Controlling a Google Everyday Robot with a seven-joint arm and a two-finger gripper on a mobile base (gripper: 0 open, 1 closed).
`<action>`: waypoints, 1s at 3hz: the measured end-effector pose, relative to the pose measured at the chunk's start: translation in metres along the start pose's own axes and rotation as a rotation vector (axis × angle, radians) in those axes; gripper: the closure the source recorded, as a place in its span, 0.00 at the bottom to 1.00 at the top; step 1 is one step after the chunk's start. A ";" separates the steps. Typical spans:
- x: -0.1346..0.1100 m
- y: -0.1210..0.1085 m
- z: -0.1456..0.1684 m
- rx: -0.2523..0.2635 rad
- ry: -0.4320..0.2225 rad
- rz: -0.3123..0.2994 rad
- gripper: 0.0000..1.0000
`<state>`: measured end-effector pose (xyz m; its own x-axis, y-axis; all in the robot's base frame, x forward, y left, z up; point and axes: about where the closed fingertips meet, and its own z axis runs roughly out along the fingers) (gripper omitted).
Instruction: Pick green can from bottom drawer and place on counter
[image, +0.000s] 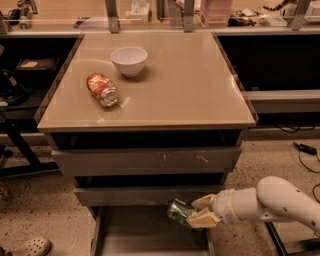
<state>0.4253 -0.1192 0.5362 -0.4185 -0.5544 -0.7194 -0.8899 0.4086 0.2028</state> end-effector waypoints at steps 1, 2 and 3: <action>-0.028 0.006 -0.041 0.052 -0.003 -0.038 1.00; -0.058 0.012 -0.069 0.086 0.015 -0.097 1.00; -0.060 0.012 -0.071 0.090 0.019 -0.103 1.00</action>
Offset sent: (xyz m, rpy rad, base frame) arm 0.0058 -0.0179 0.1428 -0.1219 -0.1824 0.0230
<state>0.4267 -0.1324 0.6291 -0.3299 -0.6103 -0.7202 -0.9088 0.4118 0.0673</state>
